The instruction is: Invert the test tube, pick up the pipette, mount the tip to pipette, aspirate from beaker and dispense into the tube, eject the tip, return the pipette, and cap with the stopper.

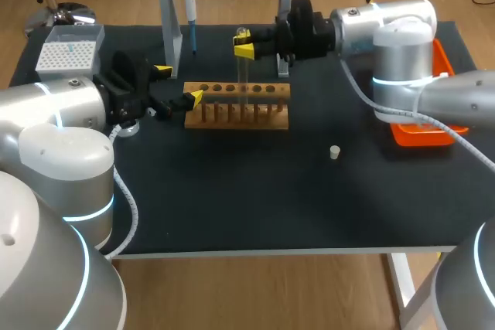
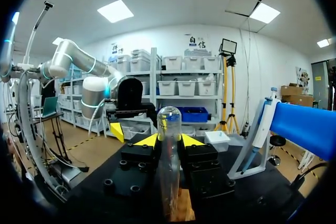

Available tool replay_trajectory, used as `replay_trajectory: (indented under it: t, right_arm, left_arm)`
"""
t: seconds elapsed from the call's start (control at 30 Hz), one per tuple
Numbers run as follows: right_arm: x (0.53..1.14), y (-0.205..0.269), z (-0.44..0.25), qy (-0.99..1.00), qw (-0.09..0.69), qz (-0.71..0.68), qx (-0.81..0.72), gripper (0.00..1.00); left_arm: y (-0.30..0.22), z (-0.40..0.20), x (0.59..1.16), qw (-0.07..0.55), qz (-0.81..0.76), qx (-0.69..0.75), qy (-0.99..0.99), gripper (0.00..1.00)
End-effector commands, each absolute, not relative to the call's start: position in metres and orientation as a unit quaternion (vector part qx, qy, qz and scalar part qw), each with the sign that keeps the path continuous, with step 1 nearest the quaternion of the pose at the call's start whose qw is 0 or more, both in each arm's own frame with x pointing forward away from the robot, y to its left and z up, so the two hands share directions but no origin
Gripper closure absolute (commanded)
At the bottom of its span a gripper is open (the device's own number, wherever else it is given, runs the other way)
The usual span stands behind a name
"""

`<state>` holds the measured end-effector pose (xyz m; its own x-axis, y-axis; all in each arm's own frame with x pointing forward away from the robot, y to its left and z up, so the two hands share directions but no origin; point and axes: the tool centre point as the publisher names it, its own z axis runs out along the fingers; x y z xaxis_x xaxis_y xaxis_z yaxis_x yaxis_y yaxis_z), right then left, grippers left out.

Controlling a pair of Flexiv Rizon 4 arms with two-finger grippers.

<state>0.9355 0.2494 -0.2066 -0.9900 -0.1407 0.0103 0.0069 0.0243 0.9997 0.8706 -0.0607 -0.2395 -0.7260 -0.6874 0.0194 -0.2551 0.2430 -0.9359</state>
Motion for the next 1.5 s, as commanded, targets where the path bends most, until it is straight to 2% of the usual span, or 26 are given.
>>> replay_trajectory:
  t: [0.03,1.03,1.27,1.5]
  right_arm:
    - [0.93,0.244,-0.198,-0.716,0.051,-0.695,0.044,1.0]
    - [0.921,0.235,-0.185,-0.715,0.045,-0.696,0.041,1.0]
    - [0.924,0.225,-0.179,-0.715,0.141,-0.679,-0.092,1.0]
    - [0.933,0.217,-0.178,-0.667,0.321,-0.622,-0.254,1.0]
  left_arm:
    - [-0.061,-0.241,0.871,0.204,-0.534,-0.309,0.76,0.0]
    - [-0.061,-0.241,0.871,0.204,-0.534,-0.309,0.76,0.0]
    - [-0.061,-0.241,0.871,0.204,-0.534,-0.309,0.76,0.0]
    - [-0.061,-0.241,0.871,0.204,-0.534,-0.309,0.76,0.0]
